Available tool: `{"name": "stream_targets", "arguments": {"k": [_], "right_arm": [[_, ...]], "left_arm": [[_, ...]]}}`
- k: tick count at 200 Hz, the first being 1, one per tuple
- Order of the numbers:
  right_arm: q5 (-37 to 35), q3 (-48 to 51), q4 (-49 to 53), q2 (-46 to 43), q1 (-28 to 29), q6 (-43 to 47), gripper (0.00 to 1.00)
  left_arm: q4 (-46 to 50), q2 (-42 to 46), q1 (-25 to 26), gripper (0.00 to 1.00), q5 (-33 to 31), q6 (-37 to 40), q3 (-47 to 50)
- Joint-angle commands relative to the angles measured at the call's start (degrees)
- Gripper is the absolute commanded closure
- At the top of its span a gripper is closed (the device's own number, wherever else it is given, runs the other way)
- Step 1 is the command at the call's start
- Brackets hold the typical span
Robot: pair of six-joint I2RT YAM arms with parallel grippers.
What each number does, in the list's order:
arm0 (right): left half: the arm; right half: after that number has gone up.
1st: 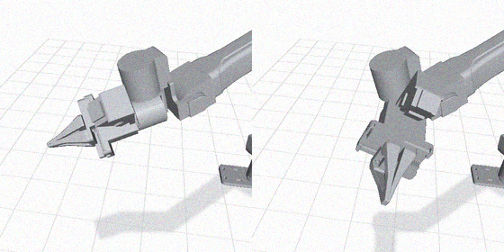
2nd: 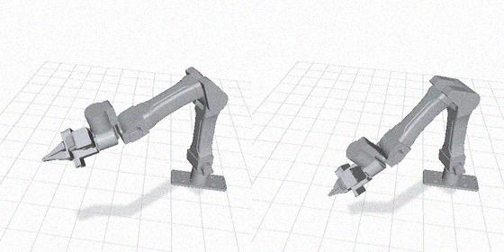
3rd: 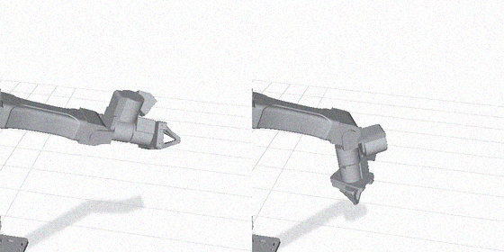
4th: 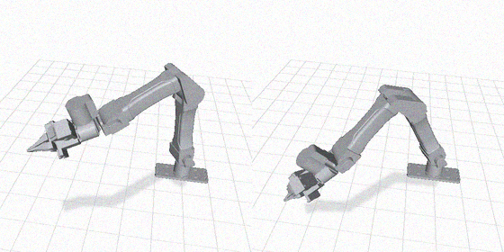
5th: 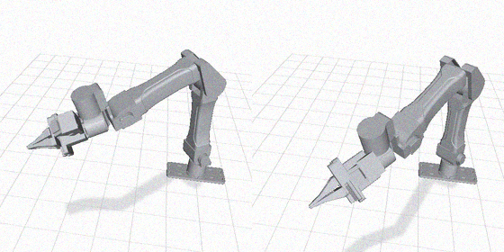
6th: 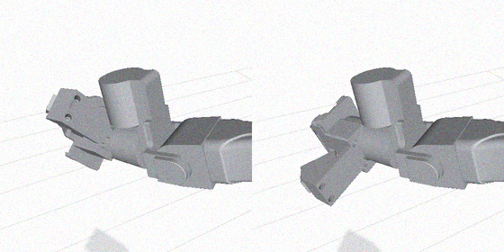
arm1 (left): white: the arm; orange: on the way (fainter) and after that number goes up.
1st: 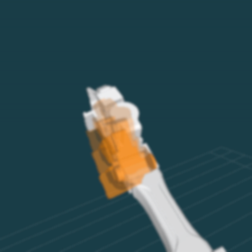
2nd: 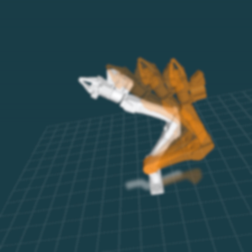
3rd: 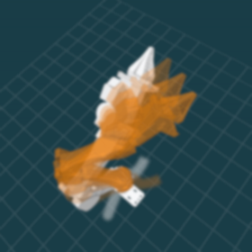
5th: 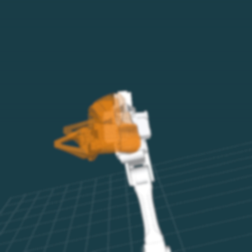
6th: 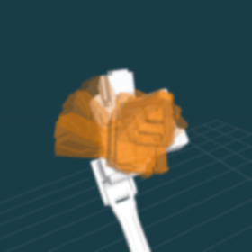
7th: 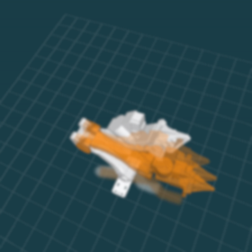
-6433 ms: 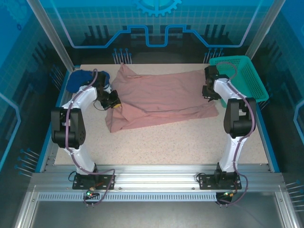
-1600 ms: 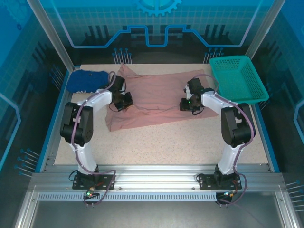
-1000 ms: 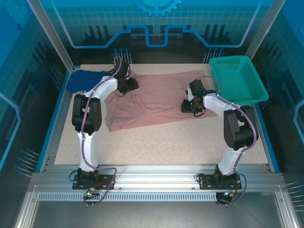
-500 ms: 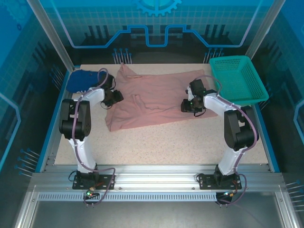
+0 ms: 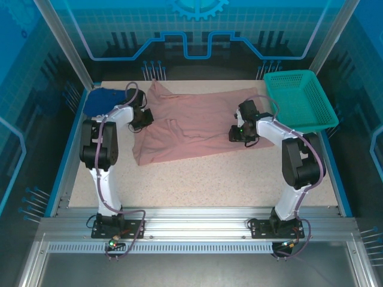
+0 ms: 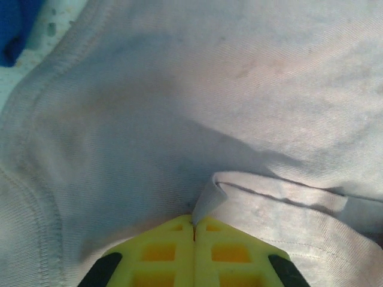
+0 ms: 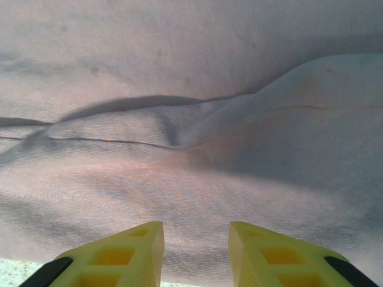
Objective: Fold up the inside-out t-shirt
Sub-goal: Smooth out the T-shirt at the center of the table.
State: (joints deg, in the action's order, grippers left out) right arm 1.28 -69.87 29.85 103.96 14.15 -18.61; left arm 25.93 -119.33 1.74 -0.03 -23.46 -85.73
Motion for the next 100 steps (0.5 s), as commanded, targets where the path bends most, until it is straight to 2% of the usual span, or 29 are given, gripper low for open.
{"name": "stream_targets", "arguments": {"k": [1, 26, 56, 61, 79, 100], "right_arm": [[-2.95, -1.98, 3.31, 2.62, -1.04, -1.25, 0.66], [-4.48, -2.68, 4.23, 4.40, -1.47, -2.16, 0.66], [-5.04, -3.21, 4.65, 5.79, -1.88, -2.44, 0.67], [-4.99, -3.26, 4.69, 5.77, -1.93, -2.40, 0.67], [-4.82, -3.18, 4.56, 4.59, -2.02, -1.90, 0.66], [-4.14, -2.01, 4.42, 0.88, -2.41, -0.42, 0.64]], "left_arm": [[2.41, 1.02, -1.76, 1.00, -0.60, 0.57, -0.87], [2.15, 0.74, -2.65, 0.99, -0.50, 0.51, -1.04], [2.79, -0.72, -2.97, 0.93, 0.16, 0.39, -2.47], [2.94, -0.89, -2.97, 0.88, 0.15, 0.43, -2.77], [3.17, -0.11, -2.97, 0.63, -0.29, 0.19, -3.22], [2.15, 4.23, -2.88, 0.49, 0.50, -1.23, -0.60]]}}
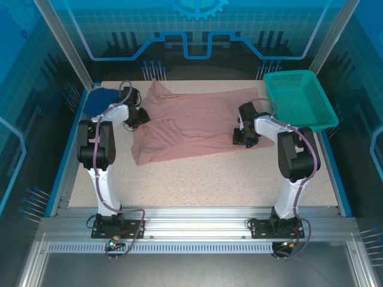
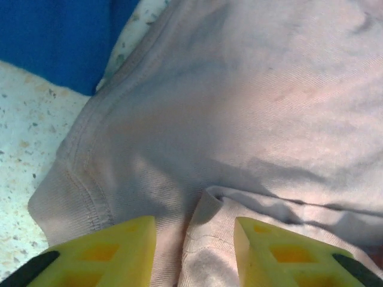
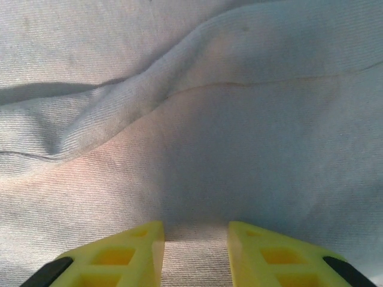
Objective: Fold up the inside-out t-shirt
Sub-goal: Smooth out the T-shirt at the center of the table, then move the T-shirt to the center of the table.
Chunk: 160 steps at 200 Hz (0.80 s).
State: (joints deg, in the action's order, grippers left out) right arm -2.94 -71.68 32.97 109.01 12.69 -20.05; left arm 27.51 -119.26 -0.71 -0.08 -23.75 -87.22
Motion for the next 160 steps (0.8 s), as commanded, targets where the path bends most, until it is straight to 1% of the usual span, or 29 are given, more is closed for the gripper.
{"name": "stream_targets", "arguments": {"k": [1, 17, 41, 56, 82, 100, 114, 128, 146, 160], "right_arm": [[0.10, -0.16, 1.30, -4.38, -1.02, 1.09, 0.64], [-0.08, 1.27, 1.73, -7.55, -2.25, 2.41, 0.61], [0.36, 2.94, 1.51, -9.05, -6.33, 2.84, 0.57], [0.48, 2.33, 1.55, -7.33, -8.51, 2.61, 0.55], [-5.05, -0.97, 4.10, -2.22, -9.92, 2.48, 0.52], [-8.10, -2.73, 5.69, 0.56, -10.73, 3.19, 0.50], [-9.43, -4.42, 8.39, 2.90, -11.62, 3.59, 0.50], [-11.18, -5.12, 11.08, 4.52, -11.88, 4.01, 0.50], [-12.49, -3.80, 13.38, 4.71, -11.93, 3.84, 0.50], [-13.94, -1.63, 14.59, 3.76, -11.92, 3.66, 0.50]], "left_arm": [[0.46, 4.50, -0.43, 0.49, 0.57, -1.03, 1.16], [-3.39, 10.93, -0.27, 0.44, 2.86, -3.66, 8.17], [-12.33, 20.21, 0.94, 0.40, 9.81, -9.19, 22.94], [-15.64, 22.56, 1.91, 0.39, 14.00, -11.32, 29.30], [-19.10, 23.31, 3.32, 0.39, 18.77, -13.97, 36.23], [-20.07, 23.18, 3.72, 0.38, 18.72, -14.25, 39.54], [-19.43, 22.94, 3.62, 0.38, 17.03, -13.51, 41.09], [-19.31, 23.22, 3.61, 0.38, 17.04, -13.17, 42.60], [-19.65, 24.75, 3.61, 0.38, 16.98, -12.96, 45.39], [-18.37, 26.54, 3.61, 0.38, 15.31, -11.77, 47.18]]}}
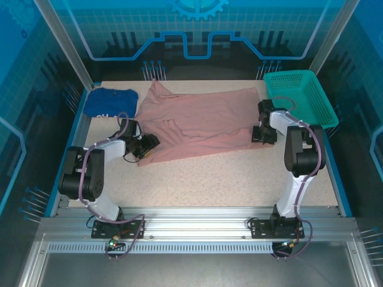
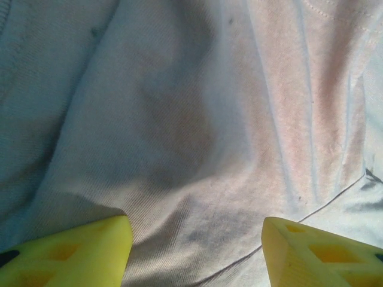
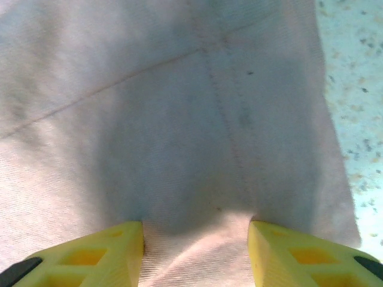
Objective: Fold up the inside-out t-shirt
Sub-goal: Move the T-shirt to the center of the table.
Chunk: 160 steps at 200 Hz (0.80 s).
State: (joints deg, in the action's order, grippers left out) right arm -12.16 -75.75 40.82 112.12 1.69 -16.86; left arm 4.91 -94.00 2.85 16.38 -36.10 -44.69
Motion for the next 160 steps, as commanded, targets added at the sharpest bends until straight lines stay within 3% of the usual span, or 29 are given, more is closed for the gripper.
{"name": "stream_targets", "arguments": {"k": [1, 66, 106, 135, 160], "right_arm": [[-4.80, 2.66, 6.82, 0.61, -0.92, 0.49, 0.50], [-5.69, 18.24, 10.31, -12.90, 3.15, -5.95, 0.51], [-4.06, 21.40, 5.45, -25.83, 5.85, -6.81, 0.47], [5.44, 19.57, -2.74, -23.92, 5.25, -5.19, 0.41], [6.72, 14.42, -5.26, -17.34, 5.15, -4.25, 0.35]], "left_arm": [[4.36, 1.45, 0.05, 0.38, -1.29, 0.67, 4.80], [8.08, 16.00, 0.05, 0.38, -5.58, -0.15, 15.74], [9.16, 28.05, 0.62, 0.36, -8.29, -1.53, 14.40], [6.96, 26.19, 3.46, 0.35, -5.11, -2.67, 11.29], [2.90, 17.58, 4.18, 0.35, -1.14, -2.72, 5.69]]}}
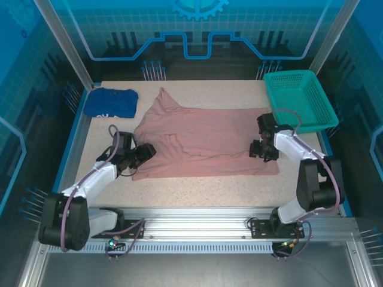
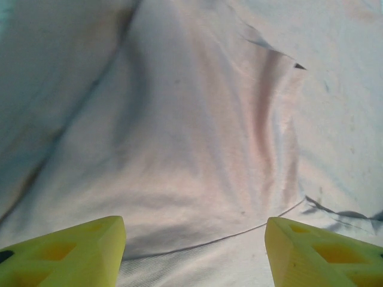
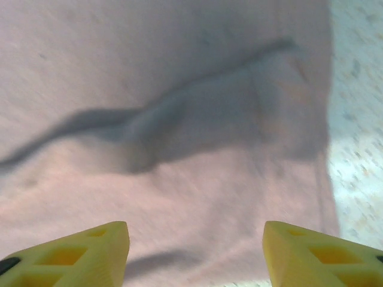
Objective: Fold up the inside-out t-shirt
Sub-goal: Move the T-shirt to the center of the table.
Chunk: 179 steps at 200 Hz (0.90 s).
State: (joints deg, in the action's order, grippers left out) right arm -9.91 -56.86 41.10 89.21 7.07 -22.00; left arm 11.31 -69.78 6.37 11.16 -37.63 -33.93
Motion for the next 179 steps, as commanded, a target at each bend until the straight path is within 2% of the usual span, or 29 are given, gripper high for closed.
{"name": "stream_targets", "arguments": {"k": [1, 32, 62, 84, 111, 149, 162, 179], "right_arm": [[4.47, -4.78, -5.66, 5.86, -0.27, 0.89, 0.35], [6.12, -10.95, -6.54, 13.21, -2.03, 1.26, 0.34], [6.24, -17.26, -0.82, 22.00, -3.63, 2.27, 0.37], [4.87, -18.03, 2.17, 24.27, -3.73, 3.31, 0.40], [3.72, -15.21, 4.01, 21.92, -3.58, 3.90, 0.41], [2.38, -8.03, 4.69, 16.66, -2.61, 4.22, 0.41], [1.60, -7.72, 4.17, 15.32, -2.24, 4.63, 0.41], [0.76, -9.97, 2.63, 13.59, -1.46, 5.11, 0.40]], "left_arm": [[-3.72, -7.01, 0.66, 0.35, 4.24, -1.25, -5.34], [-8.96, -16.93, 0.65, 0.35, 6.01, -2.62, -11.83], [-7.56, -25.92, 0.53, 0.36, 5.94, -1.24, -16.66], [-7.18, -28.78, 0.57, 0.36, 5.74, -0.55, -15.98], [-6.51, -26.62, 0.57, 0.36, 4.81, 0.53, -10.61], [-6.71, -17.58, 0.66, 0.36, 4.04, -0.96, 0.57], [-6.23, -15.35, 0.66, 0.36, 3.62, -1.11, 0.71], [-4.73, -14.14, 0.66, 0.36, 1.07, 0.44, -3.66]]}}
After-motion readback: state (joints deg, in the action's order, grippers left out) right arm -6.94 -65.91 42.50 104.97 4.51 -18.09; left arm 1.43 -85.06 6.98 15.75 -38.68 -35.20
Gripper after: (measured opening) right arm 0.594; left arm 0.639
